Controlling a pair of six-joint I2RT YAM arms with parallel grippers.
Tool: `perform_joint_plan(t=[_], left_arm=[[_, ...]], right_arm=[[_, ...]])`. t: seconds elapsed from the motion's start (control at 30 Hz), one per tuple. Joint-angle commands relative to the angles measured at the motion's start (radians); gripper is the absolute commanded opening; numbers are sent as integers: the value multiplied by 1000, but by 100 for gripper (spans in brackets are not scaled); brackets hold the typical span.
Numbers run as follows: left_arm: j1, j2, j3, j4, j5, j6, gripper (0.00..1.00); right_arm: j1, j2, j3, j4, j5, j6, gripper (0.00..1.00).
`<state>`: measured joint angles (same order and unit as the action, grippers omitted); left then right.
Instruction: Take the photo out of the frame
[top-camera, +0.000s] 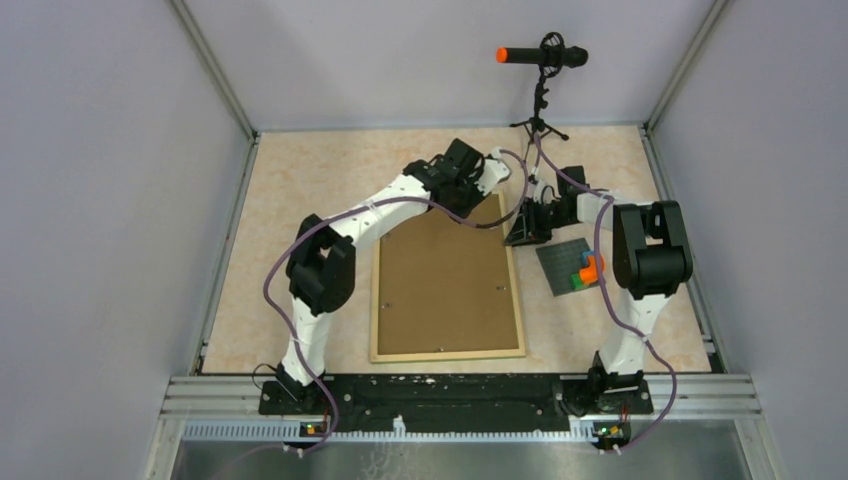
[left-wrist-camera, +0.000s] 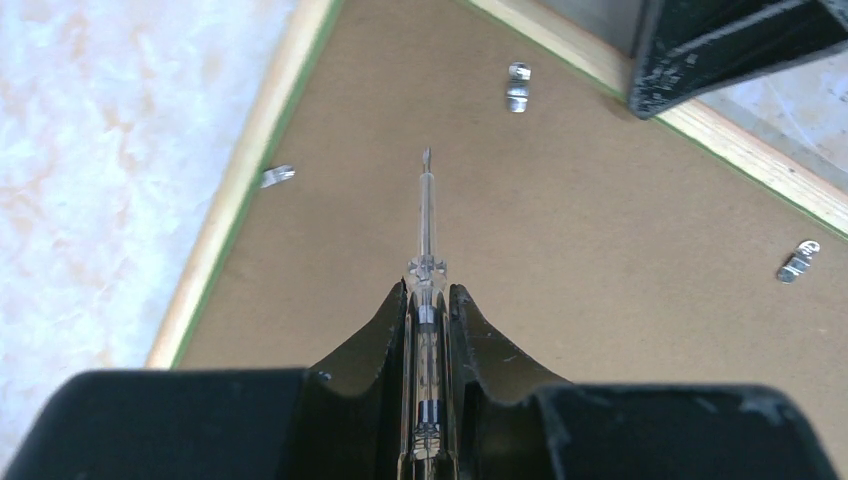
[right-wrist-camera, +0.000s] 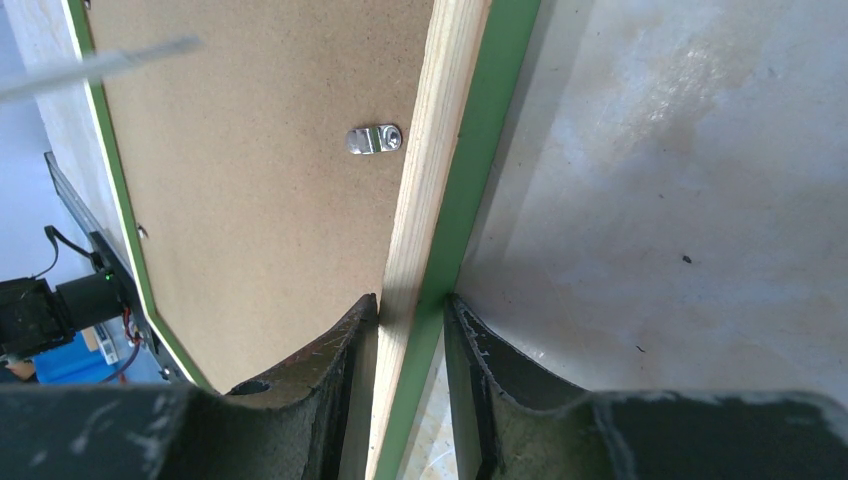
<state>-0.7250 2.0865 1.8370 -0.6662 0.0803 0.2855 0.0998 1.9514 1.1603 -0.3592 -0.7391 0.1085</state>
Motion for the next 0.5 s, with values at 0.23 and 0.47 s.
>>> perform_joint_plan(t=[0.23,0.47], left_arm=[[89,-37,28,47,-39,27,0],[95,17,84,58,-71,28,0]], right_arm=[[-7,27,3,2,58,-32,31],[-7,27,3,1,55,-31,31]])
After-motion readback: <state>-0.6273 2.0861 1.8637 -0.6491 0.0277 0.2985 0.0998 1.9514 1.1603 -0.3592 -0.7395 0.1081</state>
